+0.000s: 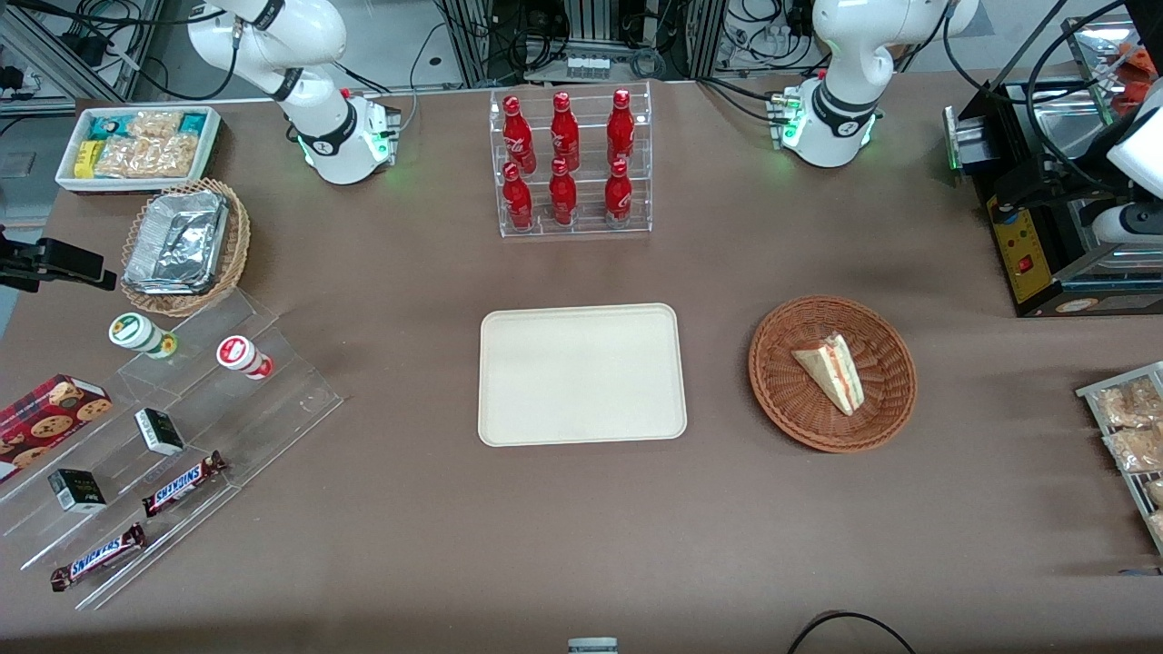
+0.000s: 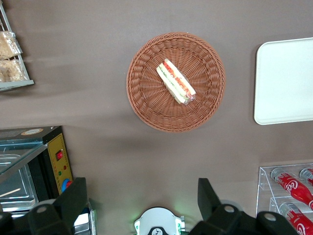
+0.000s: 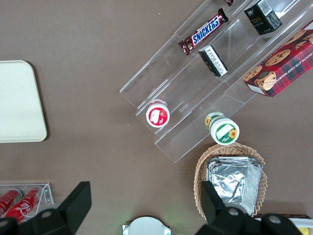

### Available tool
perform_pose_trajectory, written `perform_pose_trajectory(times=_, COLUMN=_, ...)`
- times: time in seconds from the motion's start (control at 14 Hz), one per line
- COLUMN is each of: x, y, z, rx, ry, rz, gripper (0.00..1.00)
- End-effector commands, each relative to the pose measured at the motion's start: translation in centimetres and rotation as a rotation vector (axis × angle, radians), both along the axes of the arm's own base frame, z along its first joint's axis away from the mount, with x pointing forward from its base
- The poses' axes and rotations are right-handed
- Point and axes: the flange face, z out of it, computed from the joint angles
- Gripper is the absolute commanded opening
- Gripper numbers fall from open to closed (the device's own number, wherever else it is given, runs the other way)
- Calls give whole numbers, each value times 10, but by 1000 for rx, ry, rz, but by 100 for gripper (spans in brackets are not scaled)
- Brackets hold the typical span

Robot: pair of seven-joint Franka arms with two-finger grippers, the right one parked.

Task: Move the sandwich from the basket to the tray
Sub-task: 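Move the left gripper over the wicker basket holding the sandwich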

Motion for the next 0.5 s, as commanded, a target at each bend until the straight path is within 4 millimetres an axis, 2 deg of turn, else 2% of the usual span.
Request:
perform_pose_trajectory(times=0.0, x=2, y=2, z=3, rx=0, ry=-9, rz=-7, gripper=100)
perform_pose_trajectory(times=0.14, x=4, y=-1, z=-1, rx=2, ry=-5, rz=-10, gripper=100)
perform_pose_trajectory(times=0.43, x=29, y=-11, z=-38, rx=-3, ry=34, rz=-23, gripper=100)
